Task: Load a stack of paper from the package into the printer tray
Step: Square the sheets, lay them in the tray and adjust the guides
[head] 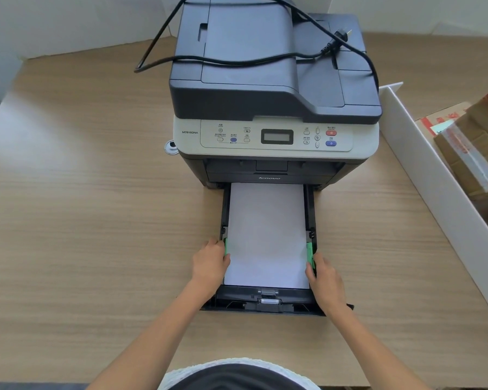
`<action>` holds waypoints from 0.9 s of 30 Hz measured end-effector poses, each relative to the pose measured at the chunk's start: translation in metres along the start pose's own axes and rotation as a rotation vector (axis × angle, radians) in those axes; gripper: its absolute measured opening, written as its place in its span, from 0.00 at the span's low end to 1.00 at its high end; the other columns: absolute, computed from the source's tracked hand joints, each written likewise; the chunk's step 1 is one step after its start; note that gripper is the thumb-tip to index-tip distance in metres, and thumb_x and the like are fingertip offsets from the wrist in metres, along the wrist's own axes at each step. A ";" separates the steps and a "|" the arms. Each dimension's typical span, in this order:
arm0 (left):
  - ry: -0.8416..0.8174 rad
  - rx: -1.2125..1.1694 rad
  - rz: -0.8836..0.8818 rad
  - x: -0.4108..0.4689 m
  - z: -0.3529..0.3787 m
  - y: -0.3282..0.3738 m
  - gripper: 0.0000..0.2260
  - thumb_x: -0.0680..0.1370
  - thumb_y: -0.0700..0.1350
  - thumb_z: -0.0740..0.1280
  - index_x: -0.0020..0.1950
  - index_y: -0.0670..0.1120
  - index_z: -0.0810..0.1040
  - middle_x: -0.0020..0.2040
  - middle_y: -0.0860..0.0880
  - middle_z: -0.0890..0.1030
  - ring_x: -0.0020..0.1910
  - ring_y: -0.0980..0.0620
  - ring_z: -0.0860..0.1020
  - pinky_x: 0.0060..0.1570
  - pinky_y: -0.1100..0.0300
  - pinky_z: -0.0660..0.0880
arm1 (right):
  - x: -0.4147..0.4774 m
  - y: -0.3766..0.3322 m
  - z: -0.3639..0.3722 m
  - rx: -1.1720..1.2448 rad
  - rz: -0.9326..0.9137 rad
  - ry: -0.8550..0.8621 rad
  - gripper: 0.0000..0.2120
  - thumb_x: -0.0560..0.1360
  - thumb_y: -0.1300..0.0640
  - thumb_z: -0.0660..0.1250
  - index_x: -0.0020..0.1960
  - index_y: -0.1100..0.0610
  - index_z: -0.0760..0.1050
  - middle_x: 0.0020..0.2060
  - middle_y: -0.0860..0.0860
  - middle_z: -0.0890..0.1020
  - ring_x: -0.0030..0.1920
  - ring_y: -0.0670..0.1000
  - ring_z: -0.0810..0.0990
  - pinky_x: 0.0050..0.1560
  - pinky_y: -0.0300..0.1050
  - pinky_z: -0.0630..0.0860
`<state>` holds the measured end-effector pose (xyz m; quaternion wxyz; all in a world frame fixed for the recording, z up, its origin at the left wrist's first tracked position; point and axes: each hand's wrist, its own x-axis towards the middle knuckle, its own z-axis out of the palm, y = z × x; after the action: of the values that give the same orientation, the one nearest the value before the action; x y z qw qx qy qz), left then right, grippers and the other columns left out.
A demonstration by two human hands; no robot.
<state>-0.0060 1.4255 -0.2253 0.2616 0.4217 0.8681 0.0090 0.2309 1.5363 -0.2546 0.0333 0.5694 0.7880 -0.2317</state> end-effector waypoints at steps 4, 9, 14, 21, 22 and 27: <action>0.019 -0.036 0.007 0.000 0.004 -0.003 0.09 0.80 0.44 0.60 0.51 0.40 0.74 0.52 0.44 0.77 0.50 0.46 0.76 0.42 0.51 0.76 | 0.000 0.000 0.001 -0.052 0.017 0.006 0.08 0.78 0.58 0.60 0.50 0.63 0.71 0.40 0.58 0.77 0.32 0.56 0.69 0.31 0.45 0.65; 0.088 -0.117 0.023 -0.001 0.013 -0.012 0.08 0.80 0.46 0.62 0.47 0.42 0.73 0.47 0.46 0.76 0.38 0.47 0.74 0.33 0.56 0.69 | 0.000 0.000 0.000 -0.091 0.018 -0.019 0.10 0.79 0.56 0.58 0.51 0.63 0.70 0.42 0.59 0.78 0.34 0.59 0.72 0.32 0.46 0.67; 0.148 -0.272 0.039 -0.005 0.020 -0.020 0.04 0.78 0.42 0.64 0.46 0.43 0.71 0.40 0.47 0.76 0.34 0.46 0.75 0.32 0.55 0.69 | -0.002 0.000 -0.003 -0.133 0.013 -0.049 0.14 0.80 0.50 0.56 0.55 0.62 0.69 0.44 0.57 0.78 0.39 0.60 0.79 0.33 0.47 0.71; 0.110 -0.587 -0.063 -0.008 0.018 -0.035 0.03 0.77 0.39 0.65 0.49 0.46 0.73 0.42 0.49 0.78 0.41 0.50 0.77 0.39 0.63 0.73 | -0.008 0.009 -0.013 0.018 -0.032 -0.090 0.14 0.80 0.50 0.57 0.57 0.59 0.70 0.40 0.53 0.78 0.37 0.55 0.76 0.33 0.45 0.68; 0.081 -0.617 -0.053 -0.010 0.018 -0.038 0.04 0.78 0.39 0.65 0.50 0.47 0.73 0.44 0.51 0.77 0.42 0.53 0.76 0.39 0.67 0.71 | -0.009 0.011 -0.015 0.023 -0.042 -0.102 0.13 0.80 0.50 0.57 0.58 0.58 0.70 0.39 0.52 0.79 0.37 0.54 0.77 0.33 0.44 0.68; 0.020 -0.736 -0.131 -0.029 0.014 -0.055 0.06 0.79 0.38 0.61 0.53 0.45 0.76 0.51 0.48 0.78 0.50 0.50 0.76 0.49 0.61 0.71 | -0.016 0.025 -0.031 0.037 -0.026 -0.140 0.09 0.80 0.53 0.58 0.50 0.55 0.74 0.33 0.46 0.79 0.31 0.46 0.75 0.32 0.44 0.70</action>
<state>-0.0248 1.3665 -0.2372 0.3873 0.2432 0.8344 0.3076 0.2661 1.5412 -0.2301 0.0747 0.5422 0.7866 -0.2858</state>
